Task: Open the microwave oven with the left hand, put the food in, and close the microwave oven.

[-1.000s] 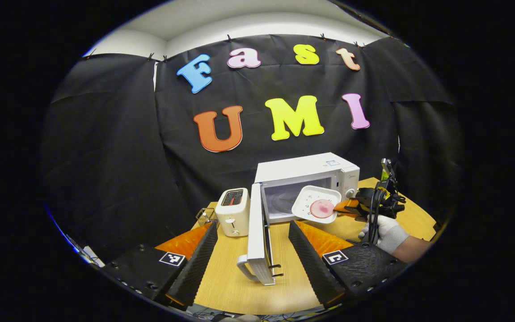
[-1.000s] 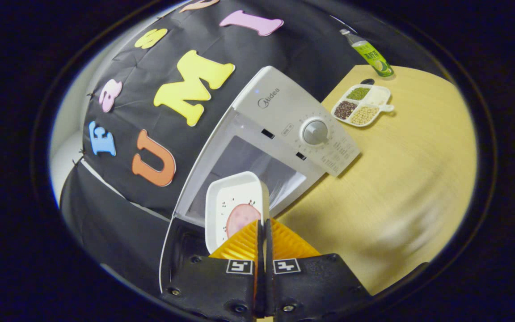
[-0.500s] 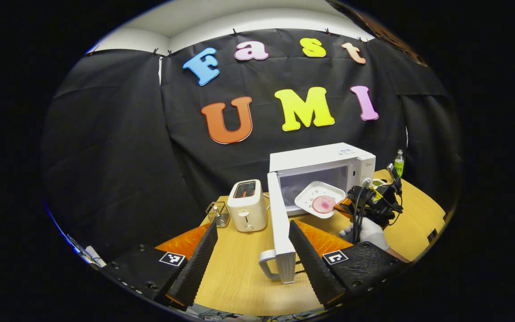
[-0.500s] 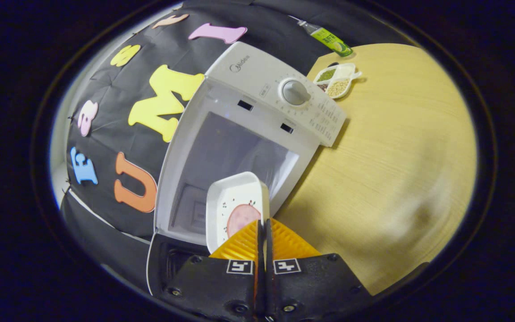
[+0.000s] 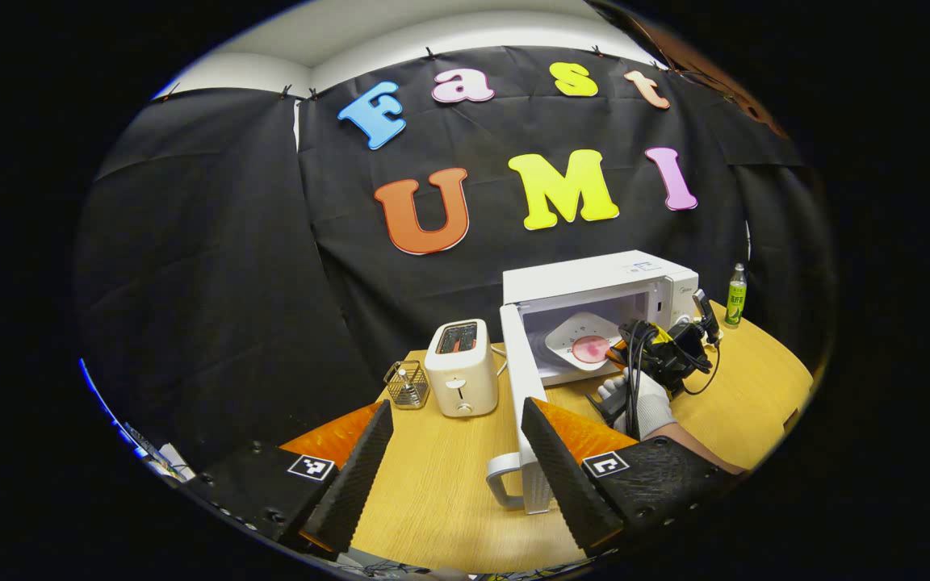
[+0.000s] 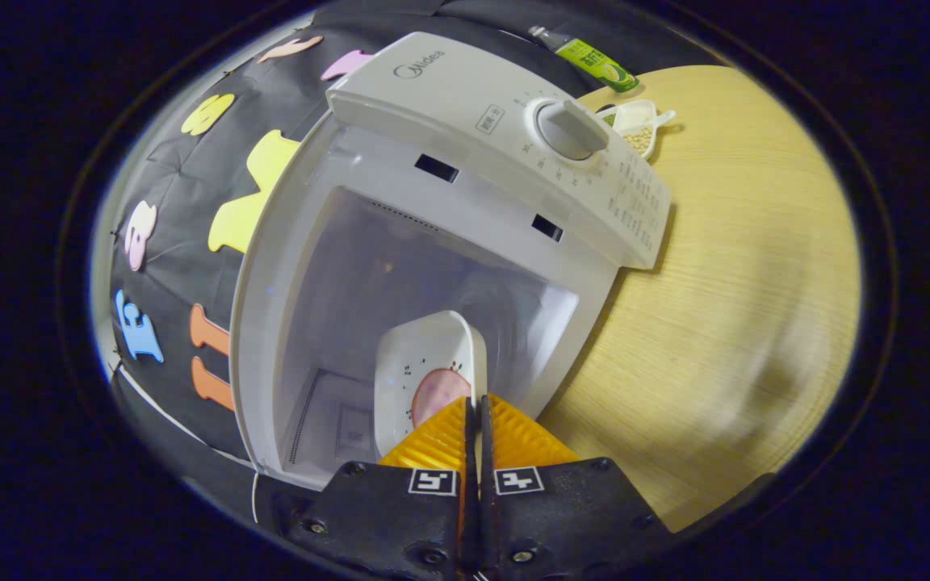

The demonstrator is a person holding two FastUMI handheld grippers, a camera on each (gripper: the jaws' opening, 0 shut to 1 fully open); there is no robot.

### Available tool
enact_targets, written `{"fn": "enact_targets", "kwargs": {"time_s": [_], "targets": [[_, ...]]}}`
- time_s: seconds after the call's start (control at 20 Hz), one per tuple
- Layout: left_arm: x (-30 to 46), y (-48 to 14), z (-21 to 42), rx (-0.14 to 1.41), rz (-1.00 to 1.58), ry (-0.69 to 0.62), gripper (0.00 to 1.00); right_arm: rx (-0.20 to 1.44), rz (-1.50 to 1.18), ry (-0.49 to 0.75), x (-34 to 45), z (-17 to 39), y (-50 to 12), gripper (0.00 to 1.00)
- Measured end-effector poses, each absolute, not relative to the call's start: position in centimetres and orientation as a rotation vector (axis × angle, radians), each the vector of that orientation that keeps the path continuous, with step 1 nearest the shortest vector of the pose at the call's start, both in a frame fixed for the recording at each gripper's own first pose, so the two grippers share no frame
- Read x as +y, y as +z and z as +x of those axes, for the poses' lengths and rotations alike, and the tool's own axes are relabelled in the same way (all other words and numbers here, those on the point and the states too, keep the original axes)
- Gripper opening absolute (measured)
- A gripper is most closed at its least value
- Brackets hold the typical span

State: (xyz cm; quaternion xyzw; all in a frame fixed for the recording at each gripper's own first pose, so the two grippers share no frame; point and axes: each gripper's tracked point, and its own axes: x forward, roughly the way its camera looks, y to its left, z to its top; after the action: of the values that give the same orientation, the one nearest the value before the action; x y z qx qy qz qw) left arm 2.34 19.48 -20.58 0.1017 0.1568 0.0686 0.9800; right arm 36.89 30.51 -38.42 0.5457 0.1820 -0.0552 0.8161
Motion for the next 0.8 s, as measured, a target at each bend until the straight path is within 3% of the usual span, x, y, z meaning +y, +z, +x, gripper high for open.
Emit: {"fn": "enact_targets", "kwargs": {"time_s": [0.05, 0.15, 0.2, 0.45, 0.5, 0.55, 0.6, 0.65, 0.7, 0.75, 0.8], "targets": [[19.7, -20.7, 2.4, 0.317, 0.206, 0.143, 0.96, 0.387, 1.161, -0.116, 30.6, 37.7, -38.6, 0.0], [20.0, -21.2, 2.6, 0.325, 0.203, 0.152, 0.96, 0.37, 1.169, -0.111, 30.7, 39.2, -38.9, 0.05], [20.0, -21.3, 2.6, 0.325, 0.201, 0.155, 0.96, 0.367, 1.163, -0.107, 30.7, 39.6, -39.1, 0.0], [19.6, -22.3, 3.0, 0.334, 0.184, 0.155, 0.96, 0.323, 1.162, -0.061, 30.4, 40.6, -38.6, 0.13], [19.7, -22.3, 3.0, 0.333, 0.19, 0.158, 0.96, 0.305, 1.125, -0.043, 30.5, 40.3, -38.0, 0.05], [19.9, -22.0, 3.0, 0.332, 0.193, 0.159, 0.96, 0.281, 1.084, -0.035, 30.3, 39.7, -37.1, 0.13], [20.1, -21.6, 2.9, 0.324, 0.194, 0.161, 0.96, 0.258, 1.051, -0.023, 30.2, 39.3, -36.1, 0.29], [20.2, -21.3, 2.9, 0.317, 0.193, 0.165, 0.96, 0.239, 1.001, -0.019, 29.9, 38.7, -35.1, 0.34], [20.3, -21.0, 2.9, 0.311, 0.188, 0.167, 0.96, 0.238, 0.949, -0.019, 29.7, 38.1, -34.7, 0.5], [20.4, -20.7, 3.0, 0.309, 0.183, 0.166, 0.96, 0.243, 0.909, -0.012, 29.4, 37.7, -34.1, 0.59], [20.3, -20.5, 2.9, 0.306, 0.179, 0.163, 0.96, 0.245, 0.868, -0.003, 29.5, 37.3, -33.6, 0.78]]}}
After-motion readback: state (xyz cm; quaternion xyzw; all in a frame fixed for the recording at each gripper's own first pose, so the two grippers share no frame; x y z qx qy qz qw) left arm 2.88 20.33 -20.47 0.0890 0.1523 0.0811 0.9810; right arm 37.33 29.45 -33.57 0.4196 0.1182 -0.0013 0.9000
